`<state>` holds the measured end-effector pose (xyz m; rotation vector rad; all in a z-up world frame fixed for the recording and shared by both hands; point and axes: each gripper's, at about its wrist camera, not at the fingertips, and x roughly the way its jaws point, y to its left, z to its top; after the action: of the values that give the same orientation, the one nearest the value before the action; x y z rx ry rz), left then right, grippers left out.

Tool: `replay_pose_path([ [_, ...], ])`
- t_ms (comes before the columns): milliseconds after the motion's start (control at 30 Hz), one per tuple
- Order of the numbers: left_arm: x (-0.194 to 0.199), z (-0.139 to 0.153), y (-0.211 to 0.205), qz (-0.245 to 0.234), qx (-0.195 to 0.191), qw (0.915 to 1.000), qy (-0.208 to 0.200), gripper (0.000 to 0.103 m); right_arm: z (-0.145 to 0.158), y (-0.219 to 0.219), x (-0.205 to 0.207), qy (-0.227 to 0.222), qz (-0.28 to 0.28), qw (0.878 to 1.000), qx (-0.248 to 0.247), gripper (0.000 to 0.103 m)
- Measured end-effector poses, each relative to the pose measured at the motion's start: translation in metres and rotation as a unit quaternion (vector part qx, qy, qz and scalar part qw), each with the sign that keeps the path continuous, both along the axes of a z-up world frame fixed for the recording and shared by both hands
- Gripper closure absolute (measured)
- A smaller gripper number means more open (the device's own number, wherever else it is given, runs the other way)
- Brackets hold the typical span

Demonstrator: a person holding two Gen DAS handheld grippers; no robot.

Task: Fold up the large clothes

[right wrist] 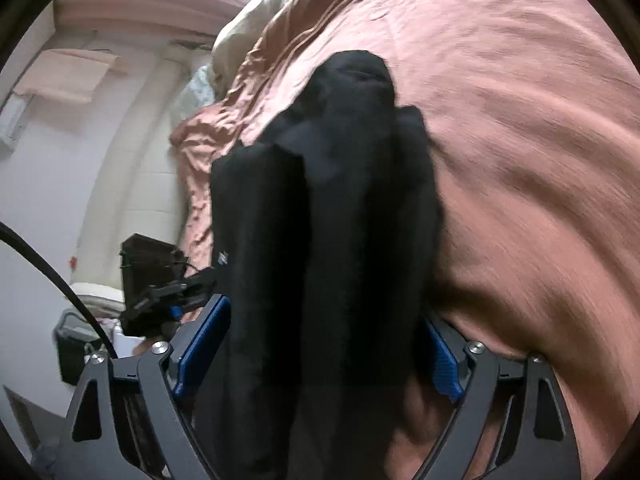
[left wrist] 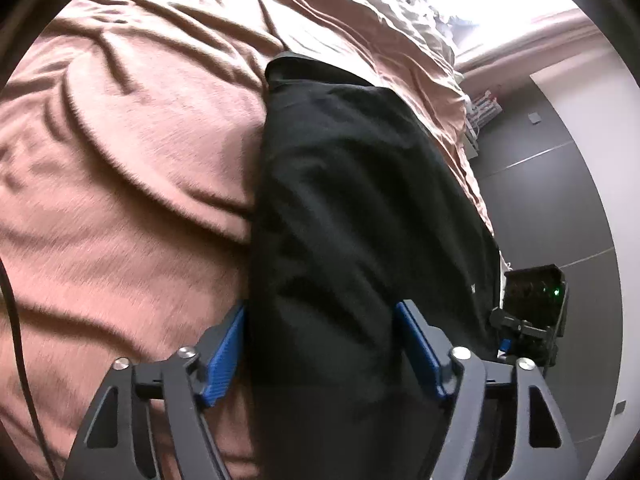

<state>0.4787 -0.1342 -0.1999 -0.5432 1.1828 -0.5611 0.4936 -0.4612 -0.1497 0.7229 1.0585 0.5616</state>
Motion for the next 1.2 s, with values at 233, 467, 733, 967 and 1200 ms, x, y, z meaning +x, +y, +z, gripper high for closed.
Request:
replay_pose_path([
  [233, 0.003, 0.005, 0.003, 0.001, -0.002, 1.0000, 0.007, 0.053, -0.009, 0.010, 0.014, -0.011, 0.013, 1.000, -0.002, 0.069],
  [467, -0.008, 0.029, 0.004, 0.005, -0.006, 0.9999, -0.012, 0.065, 0.019, 0.020, -0.008, -0.059, 0.015, 0.998, -0.018, 0.089],
  [733, -0.038, 0.074, 0.027, 0.028, -0.049, 0.9976, -0.040, 0.070, 0.070, 0.059, -0.044, -0.119, 0.021, 0.992, -0.044, 0.090],
  [967, -0.071, 0.123, 0.063, 0.060, -0.076, 0.9919, -0.083, 0.071, 0.116, 0.116, -0.070, -0.169, 0.046, 0.981, -0.085, 0.090],
  [1200, -0.095, 0.168, 0.121, 0.097, -0.079, 0.9846, -0.121, 0.071, 0.148, 0.189, -0.083, -0.207, 0.062, 0.971, -0.099, 0.090],
])
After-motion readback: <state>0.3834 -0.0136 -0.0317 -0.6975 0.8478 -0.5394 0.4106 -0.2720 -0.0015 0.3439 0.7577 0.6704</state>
